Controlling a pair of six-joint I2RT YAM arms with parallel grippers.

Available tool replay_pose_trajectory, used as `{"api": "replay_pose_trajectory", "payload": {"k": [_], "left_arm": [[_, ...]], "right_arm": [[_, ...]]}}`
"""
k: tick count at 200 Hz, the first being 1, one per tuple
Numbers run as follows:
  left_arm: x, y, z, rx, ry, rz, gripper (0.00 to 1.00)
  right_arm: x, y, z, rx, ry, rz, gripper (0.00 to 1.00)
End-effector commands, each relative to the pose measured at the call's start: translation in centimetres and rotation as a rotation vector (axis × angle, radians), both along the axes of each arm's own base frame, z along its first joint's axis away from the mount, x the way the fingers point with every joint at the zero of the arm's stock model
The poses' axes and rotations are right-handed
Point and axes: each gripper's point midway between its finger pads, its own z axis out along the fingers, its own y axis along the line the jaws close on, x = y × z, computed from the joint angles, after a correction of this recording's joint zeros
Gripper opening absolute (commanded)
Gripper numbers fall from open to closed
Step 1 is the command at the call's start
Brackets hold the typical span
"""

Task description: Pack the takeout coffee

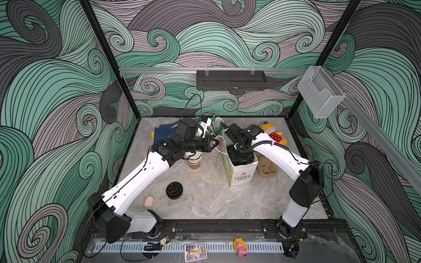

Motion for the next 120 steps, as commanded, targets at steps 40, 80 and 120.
{"api": "replay_pose_trajectory", "payload": {"k": [40,80,120], "left_arm": [[0.6,0.4,0.6,0.017,-0.027,0.009,0.0],[0.8,0.4,0.7,0.017,-0.03,0.01,0.0],[0.9,0.4,0.7,0.019,-0.031,0.009,0.0]], "right_arm": [[0.0,-0.3,-2.6,-0.041,0.014,0.01,0.54],[-0.3,-0.5,-3.6,-0.057,0.034,0.016,0.53],[-0.2,-0.5,-4.4,-0.071,0.039,0.032,0.54]]}}
